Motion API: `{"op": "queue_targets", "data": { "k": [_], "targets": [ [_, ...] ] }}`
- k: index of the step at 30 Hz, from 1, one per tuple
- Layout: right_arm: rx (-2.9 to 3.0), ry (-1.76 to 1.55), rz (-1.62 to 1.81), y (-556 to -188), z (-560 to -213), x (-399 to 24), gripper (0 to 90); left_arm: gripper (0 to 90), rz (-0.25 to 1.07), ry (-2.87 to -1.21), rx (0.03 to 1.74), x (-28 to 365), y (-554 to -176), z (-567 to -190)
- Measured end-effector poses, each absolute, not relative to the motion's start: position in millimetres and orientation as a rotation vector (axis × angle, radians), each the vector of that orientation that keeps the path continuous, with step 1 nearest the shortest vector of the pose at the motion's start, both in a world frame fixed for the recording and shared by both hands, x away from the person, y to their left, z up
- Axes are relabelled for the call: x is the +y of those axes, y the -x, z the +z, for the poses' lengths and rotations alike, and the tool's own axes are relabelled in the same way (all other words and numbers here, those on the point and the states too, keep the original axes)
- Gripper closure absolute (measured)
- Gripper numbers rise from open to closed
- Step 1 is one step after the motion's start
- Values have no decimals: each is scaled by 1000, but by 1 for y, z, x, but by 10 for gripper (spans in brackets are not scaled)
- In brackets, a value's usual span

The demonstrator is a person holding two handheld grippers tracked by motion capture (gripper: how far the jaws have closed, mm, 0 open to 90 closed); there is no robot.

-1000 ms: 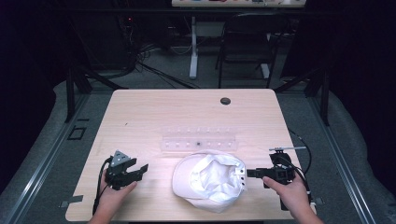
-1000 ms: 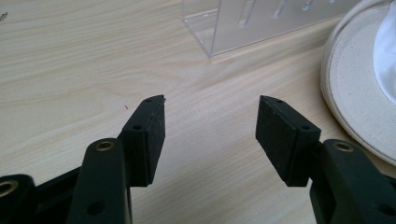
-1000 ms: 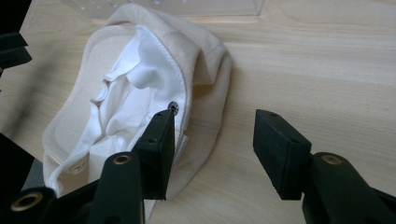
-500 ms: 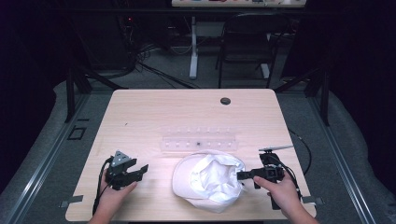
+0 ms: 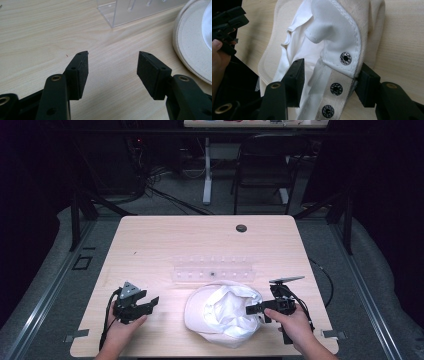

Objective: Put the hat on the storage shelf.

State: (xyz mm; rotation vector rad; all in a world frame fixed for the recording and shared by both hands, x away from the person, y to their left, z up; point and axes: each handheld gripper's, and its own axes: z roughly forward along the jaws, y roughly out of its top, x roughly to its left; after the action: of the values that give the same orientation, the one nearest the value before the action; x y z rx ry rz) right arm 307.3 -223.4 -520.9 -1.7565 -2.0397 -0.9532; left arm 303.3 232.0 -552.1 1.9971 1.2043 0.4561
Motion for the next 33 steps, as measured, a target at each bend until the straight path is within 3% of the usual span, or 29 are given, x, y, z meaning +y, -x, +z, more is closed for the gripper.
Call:
{"op": "queue_targets", "data": {
  "k": [16, 23, 33],
  "targets": [
    [-1947, 1718, -978, -312, -497, -225, 578, 428, 462, -1989, 1216, 232, -303, -553],
    [-1990, 1696, -945, -315, -491, -224, 753, 428, 455, -1990, 1214, 233, -304, -553],
    [-1983, 1670, -965, -318, -487, -221, 813, 428, 460, -1995, 1209, 232, -303, -552]
  ]
}}
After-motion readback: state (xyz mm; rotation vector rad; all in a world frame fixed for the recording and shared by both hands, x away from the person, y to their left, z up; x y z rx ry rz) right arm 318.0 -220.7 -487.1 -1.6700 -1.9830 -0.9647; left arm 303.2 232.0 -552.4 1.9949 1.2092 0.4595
